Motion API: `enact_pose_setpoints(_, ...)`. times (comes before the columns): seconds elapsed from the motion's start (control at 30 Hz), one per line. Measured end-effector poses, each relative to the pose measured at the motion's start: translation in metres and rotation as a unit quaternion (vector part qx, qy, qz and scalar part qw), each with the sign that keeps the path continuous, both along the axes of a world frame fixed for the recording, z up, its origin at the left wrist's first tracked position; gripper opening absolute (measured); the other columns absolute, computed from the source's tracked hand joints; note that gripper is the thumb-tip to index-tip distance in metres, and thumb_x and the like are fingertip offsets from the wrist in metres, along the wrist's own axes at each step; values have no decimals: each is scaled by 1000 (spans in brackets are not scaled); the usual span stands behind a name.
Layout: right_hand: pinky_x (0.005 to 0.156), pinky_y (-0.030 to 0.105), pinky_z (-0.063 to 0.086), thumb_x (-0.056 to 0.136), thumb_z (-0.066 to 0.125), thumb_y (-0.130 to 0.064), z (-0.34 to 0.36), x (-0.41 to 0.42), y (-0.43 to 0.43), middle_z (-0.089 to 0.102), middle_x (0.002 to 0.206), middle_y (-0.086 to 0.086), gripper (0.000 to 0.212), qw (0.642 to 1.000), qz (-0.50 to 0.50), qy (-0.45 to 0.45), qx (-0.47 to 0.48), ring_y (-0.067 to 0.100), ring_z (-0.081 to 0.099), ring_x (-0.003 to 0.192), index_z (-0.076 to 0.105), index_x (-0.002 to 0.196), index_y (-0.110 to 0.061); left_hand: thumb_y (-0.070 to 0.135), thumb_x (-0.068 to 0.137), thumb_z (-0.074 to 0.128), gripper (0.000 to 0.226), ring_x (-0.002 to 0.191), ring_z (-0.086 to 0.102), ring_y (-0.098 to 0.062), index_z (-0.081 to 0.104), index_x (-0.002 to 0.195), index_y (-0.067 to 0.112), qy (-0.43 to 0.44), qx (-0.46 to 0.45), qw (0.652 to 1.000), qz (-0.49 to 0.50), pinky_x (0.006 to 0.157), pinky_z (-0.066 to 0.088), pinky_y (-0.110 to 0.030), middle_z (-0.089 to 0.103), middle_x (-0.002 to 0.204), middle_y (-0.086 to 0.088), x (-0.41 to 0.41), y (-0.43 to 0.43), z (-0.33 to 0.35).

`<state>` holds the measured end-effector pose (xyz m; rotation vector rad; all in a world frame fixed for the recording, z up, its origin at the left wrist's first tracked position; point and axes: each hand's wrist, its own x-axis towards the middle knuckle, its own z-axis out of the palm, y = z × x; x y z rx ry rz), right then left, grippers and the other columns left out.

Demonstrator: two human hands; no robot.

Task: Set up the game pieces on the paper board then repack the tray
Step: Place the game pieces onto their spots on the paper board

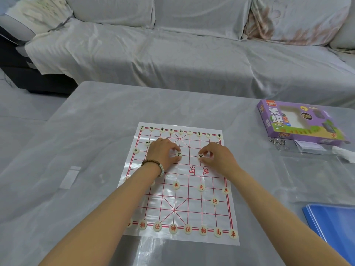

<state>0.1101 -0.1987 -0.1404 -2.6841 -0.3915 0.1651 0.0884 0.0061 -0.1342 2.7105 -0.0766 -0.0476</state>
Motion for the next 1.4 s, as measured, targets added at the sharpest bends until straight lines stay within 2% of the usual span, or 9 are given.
enact_pose_setpoints(0.23, 82, 22, 43, 83, 67, -37, 2, -6, 2, 63, 106, -7, 26, 1000, -13, 1, 8, 6, 51, 86, 64, 107, -27, 47, 84, 59, 40, 115, 44, -15, 56, 120, 28, -5, 11, 1000, -8, 99, 33, -29, 57, 121, 6, -8, 4, -2)
enact_pose_setpoints(0.5, 103, 28, 29, 93, 48, -43, 14, -54, 24, 52, 131, -9, 36, 998, 47, -46, -8, 10, 48, 119, 56, 125, -27, 42, 98, 28, 48, 137, 24, -13, 30, 142, 24, 21, 65, 996, -60, 113, 16, -29, 31, 148, 6, -66, 15, -3)
enact_pose_setpoints(0.6, 111, 26, 18, 93, 21, -60, 7, -79, 33, 38, 147, -9, 60, 994, 99, -20, -48, 10, 33, 135, 43, 138, -27, 36, 101, 16, 48, 142, 13, -13, 19, 147, 22, 52, 104, 989, -95, 116, 6, -29, 17, 154, 5, -82, 11, -3)
enact_pose_setpoints(0.7, 115, 29, -4, 66, -28, -74, -7, -93, 33, 18, 156, -10, 106, 987, 124, -3, -99, 8, 12, 143, 24, 146, -29, 36, 100, 9, 51, 143, 0, -12, 8, 149, 20, 88, 123, 984, -99, 117, -3, -32, 4, 157, 5, -89, 8, -7)
enact_pose_setpoints(0.77, 113, 31, -13, 60, -35, -73, -12, -95, 32, 8, 157, -11, 110, 986, 121, 3, -115, 7, 2, 145, 14, 149, -30, 38, 100, 6, 52, 143, -5, -12, 3, 149, 20, 105, 133, 981, -93, 117, -6, -34, -3, 157, 5, -91, 7, -9)
enact_pose_setpoints(1.17, 111, 34, -17, 47, -40, -77, -10, -65, 49, -1, 158, -9, 121, 981, 143, 26, -129, 8, -5, 145, 4, 149, -28, 38, 99, 4, 53, 144, -3, -12, 0, 149, 19, 118, 167, 975, -89, 117, -5, -36, -4, 157, 4, -62, 24, -9)
enact_pose_setpoints(1.23, 112, 35, -16, 58, -34, -75, -10, -54, 54, -1, 158, -9, 110, 981, 147, 26, -126, 9, -4, 145, 5, 149, -28, 38, 99, 4, 53, 144, -3, -12, 1, 149, 19, 120, 170, 974, -89, 117, -4, -36, -4, 157, 4, -52, 29, -8)
enact_pose_setpoints(1.33, 113, 37, -15, 95, 0, -54, -9, -39, 62, 0, 158, -8, 61, 979, 144, 37, -139, 9, -4, 145, 6, 150, -27, 38, 100, 4, 53, 144, -2, -12, 1, 149, 18, 123, 174, 973, -89, 117, -3, -36, -3, 157, 3, -38, 36, -6)
enact_pose_setpoints(1.4, 114, 39, -14, 99, 8, -47, -11, -30, 66, 1, 158, -8, 54, 979, 141, 38, -143, 9, -3, 145, 7, 149, -27, 38, 100, 4, 53, 144, -2, -13, 3, 149, 18, 125, 175, 973, -88, 117, -3, -36, -3, 157, 3, -29, 39, -5)
